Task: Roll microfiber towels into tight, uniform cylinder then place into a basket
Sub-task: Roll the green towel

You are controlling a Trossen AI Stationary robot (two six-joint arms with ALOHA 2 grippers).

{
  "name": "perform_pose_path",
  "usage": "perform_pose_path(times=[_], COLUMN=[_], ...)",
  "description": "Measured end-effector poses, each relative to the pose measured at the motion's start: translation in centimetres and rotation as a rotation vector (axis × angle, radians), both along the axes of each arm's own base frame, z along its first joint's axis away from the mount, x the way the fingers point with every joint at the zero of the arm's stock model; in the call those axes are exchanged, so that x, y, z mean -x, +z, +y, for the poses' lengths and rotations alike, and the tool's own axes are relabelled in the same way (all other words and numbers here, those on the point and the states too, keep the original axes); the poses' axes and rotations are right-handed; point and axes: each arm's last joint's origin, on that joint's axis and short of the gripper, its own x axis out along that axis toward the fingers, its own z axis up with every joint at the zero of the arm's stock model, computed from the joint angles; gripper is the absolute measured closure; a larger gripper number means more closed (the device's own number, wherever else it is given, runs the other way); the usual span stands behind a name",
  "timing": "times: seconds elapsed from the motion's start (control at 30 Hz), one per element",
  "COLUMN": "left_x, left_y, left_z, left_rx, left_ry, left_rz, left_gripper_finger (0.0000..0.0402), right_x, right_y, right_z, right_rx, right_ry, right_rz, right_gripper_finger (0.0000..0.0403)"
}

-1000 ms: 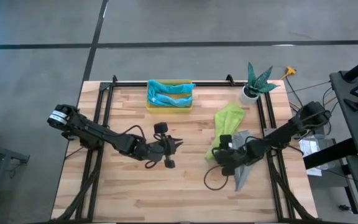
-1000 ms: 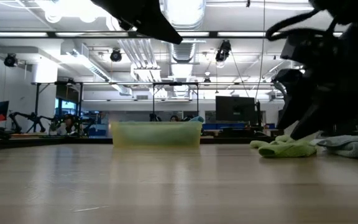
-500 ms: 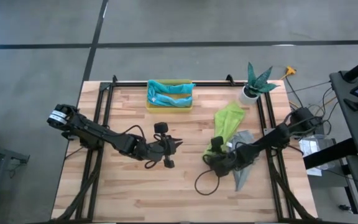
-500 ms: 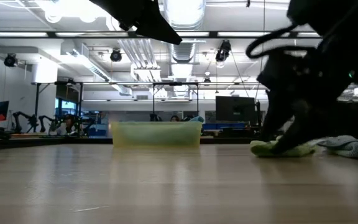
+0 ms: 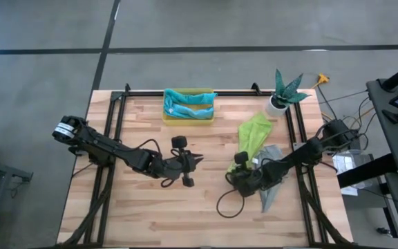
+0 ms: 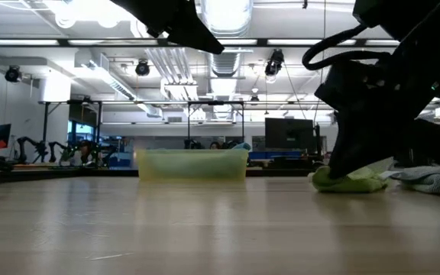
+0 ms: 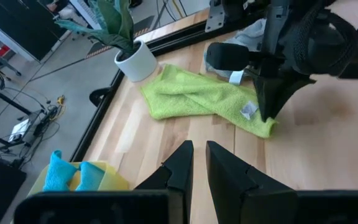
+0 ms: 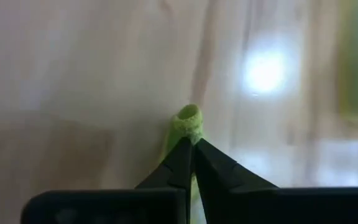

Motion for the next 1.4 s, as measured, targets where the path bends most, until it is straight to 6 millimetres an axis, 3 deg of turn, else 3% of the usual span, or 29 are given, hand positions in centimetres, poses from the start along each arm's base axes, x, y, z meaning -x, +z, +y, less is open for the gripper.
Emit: perform_pose_path(times=[0.23, 0.57, 0.77, 0.97, 1.13, 1.4], left_x=[-0.8, -3.6, -4.9, -4.9, -5.0, -4.8], left_y=[-1.0, -3.8, -3.0, -2.3, -2.0, -2.0], left_z=[-0.7, -1.6, -1.6, -1.4, -1.6, -2.0], left_rx=[0.052, -0.085, -0.117, -0.094, -0.076, -0.021], left_ry=[-0.173, -0.257, -0.178, -0.081, -0.100, -0.107], left_rz=[0.028, 0.023, -0.035, -0.080, -0.114, -0.133], left_gripper_finger=[0.0372, 0.0372, 0.0372, 0.0367, 0.0329, 0.0218], right_x=[-1.5, -3.2, -2.7, -2.6, -2.4, -1.8], right_y=[2.1, 6.6, 8.8, 9.7, 9.4, 8.8], right_z=[0.4, 3.7, 5.7, 6.6, 6.5, 6.0], right_rx=[0.132, 0.217, 0.352, 0.333, 0.335, 0.354], right_ry=[-0.055, -0.085, -0.126, -0.123, -0.126, -0.161], right_rz=[-0.128, -0.337, -0.436, -0.465, -0.459, -0.434], right_gripper_finger=[0.0392, 0.0392, 0.0392, 0.0392, 0.0392, 0.0392])
